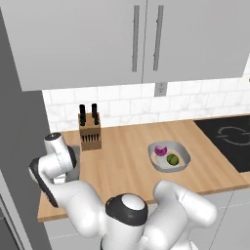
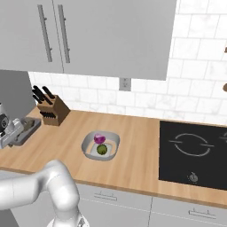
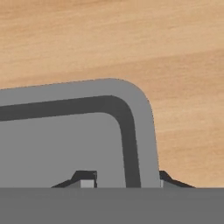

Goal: Take the meat container that has the fish and place it on the second highest rack of the freezer. Then take the vegetable container that has the onion and lime and place it on the highest rack of the freezer.

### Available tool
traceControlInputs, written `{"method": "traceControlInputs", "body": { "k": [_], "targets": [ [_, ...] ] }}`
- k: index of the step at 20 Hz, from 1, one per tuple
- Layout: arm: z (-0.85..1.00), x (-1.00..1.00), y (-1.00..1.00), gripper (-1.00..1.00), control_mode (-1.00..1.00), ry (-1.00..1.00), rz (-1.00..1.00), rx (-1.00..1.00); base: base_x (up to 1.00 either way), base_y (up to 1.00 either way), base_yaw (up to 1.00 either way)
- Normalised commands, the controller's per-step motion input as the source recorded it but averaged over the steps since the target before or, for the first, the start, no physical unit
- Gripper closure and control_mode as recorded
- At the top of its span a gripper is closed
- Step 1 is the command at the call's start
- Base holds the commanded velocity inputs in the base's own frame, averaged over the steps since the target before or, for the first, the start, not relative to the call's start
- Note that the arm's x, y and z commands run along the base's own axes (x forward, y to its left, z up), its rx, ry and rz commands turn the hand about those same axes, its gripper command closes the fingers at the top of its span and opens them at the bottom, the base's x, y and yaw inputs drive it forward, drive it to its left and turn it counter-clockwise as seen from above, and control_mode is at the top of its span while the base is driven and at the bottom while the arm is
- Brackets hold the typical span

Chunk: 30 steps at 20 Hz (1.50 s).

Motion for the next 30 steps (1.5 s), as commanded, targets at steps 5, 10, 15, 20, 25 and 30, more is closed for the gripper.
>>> {"method": "traceControlInputs", "body": {
  "k": [5,10,15,20,25,30],
  "targets": [
    [0.0,0.0,0.0,1.0,-1.0,0.0,0.0,0.0,0.0,0.0,0.0],
    [0.04,-0.04,-0.06,1.0,-1.0,-0.01,0.0,0.0,0.0,0.0,0.0],
    [0.7,-0.53,-0.15,1.0,-1.0,0.0,0.0,0.0,0.0,0.0,0.0],
    [0.84,-0.55,-0.58,1.0,-1.0,-0.02,0.0,0.0,0.0,0.0,0.0],
    [0.75,-0.52,-0.98,1.0,-1.0,-0.06,0.07,0.0,0.0,0.0,0.0],
    [0.66,-0.51,-1.0,1.0,-1.0,-0.04,0.19,0.02,0.0,0.0,0.0]
  ]
}}
